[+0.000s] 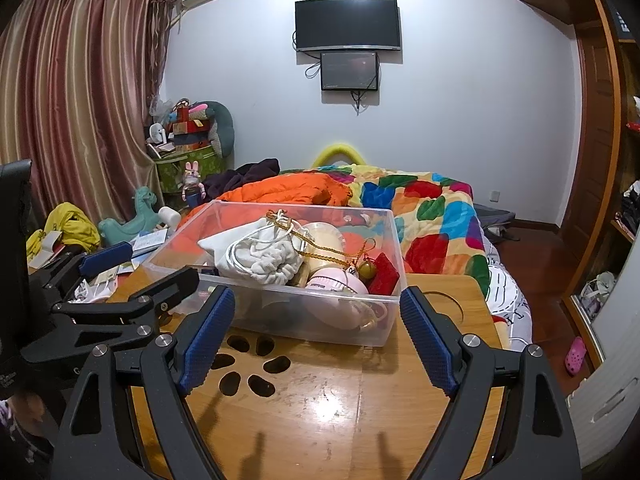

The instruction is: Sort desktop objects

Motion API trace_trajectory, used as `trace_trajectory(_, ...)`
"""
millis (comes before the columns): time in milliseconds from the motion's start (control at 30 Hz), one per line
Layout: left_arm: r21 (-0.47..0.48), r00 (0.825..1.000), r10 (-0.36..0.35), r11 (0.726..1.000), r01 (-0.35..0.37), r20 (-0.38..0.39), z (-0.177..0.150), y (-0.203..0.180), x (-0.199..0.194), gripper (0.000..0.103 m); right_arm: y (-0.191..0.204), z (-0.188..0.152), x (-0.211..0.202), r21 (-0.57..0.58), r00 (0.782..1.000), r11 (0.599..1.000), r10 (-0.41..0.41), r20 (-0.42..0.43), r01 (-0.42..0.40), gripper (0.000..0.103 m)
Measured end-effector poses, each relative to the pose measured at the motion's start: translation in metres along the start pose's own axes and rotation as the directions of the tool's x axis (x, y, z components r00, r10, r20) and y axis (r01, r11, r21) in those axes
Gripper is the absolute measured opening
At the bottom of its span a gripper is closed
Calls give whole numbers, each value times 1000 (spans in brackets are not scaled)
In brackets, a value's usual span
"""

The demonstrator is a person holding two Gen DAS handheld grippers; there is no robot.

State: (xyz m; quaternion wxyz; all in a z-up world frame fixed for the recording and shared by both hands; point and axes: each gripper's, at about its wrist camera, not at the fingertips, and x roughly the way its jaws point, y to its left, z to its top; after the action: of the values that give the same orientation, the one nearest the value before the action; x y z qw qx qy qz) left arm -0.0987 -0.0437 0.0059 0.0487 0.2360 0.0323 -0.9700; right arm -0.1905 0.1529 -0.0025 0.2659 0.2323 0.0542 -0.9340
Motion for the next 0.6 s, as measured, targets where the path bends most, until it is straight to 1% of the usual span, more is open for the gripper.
trace_trajectory(133,-2,1000,-19,1000,19,-12,0,1,2,96,0,-1,1,8,1000,1000,5,-6,-5,82)
trace_trajectory(300,-7,1000,-14,1000,14,-19,-1,1,4,96,-1,-1,1,18,1000,1000,10,-9,-10,82)
trace_trajectory(600,-9,1000,-16,1000,17,6,-2,2,1,96,1,-3,5,10,1000,1000,7,-24,-7,82)
